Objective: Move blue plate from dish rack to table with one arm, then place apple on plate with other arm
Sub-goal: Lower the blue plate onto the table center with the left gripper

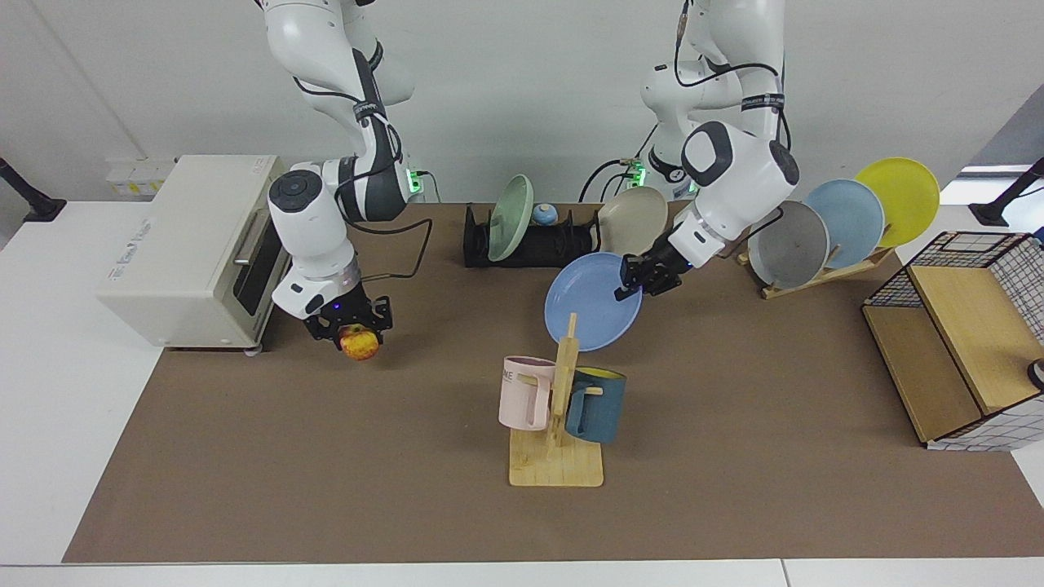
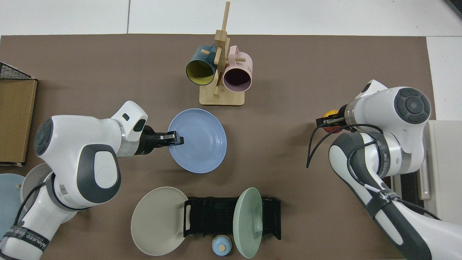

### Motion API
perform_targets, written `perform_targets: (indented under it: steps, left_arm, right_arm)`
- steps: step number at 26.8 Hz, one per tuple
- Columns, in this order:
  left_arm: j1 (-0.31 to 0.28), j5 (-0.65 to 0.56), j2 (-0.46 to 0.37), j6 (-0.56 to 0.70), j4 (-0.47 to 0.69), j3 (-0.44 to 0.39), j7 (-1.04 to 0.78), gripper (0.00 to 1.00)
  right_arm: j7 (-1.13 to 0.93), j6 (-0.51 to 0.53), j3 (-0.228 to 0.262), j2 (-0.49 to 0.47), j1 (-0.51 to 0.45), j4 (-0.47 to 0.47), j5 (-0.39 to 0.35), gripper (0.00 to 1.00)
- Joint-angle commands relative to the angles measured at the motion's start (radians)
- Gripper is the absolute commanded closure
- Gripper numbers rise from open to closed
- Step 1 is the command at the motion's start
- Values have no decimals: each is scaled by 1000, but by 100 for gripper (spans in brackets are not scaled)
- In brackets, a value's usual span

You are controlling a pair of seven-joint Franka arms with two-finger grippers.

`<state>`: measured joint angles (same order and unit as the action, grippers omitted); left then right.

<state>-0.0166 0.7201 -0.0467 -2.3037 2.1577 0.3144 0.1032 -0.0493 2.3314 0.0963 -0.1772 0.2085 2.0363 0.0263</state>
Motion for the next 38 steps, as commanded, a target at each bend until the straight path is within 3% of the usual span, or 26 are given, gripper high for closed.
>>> perform_targets:
  steps: [1, 8, 17, 19, 24, 26, 28, 35, 38]
  left_arm:
    - [7, 56, -70, -34, -45, 15, 81, 100]
    - [46, 55, -94, -62, -45, 48, 112, 100]
    - [139, 53, -179, -200, -44, 48, 89, 96]
    - [152, 50, -180, -215, -45, 48, 72, 85]
    - [190, 19, -188, -223, -56, 48, 29, 40]
    - [204, -7, -190, -230, -59, 46, 16, 27]
    - [207, -28, -197, -233, -74, 46, 1, 1]
    - [192, -223, -190, -212, -151, 37, -166, 0]
    - [170, -300, -168, -151, -194, 28, -223, 0]
  right_arm:
    - [141, -1, -3, 19, 89, 16, 11, 100]
    - [333, 106, -1, 8, 195, 77, -5, 100]
    - [345, 126, 0, 2, 198, 90, -12, 100]
    - [344, 125, 0, 2, 193, 91, -25, 100]
    - [365, 126, -3, 2, 207, 85, -32, 100]
    - [384, 128, -3, 1, 209, 81, -32, 100]
    - [393, 128, -3, -1, 221, 78, -32, 100]
    - [420, 125, -3, 2, 230, 55, -16, 100]
    - [489, 118, -3, 10, 279, 56, -16, 100]
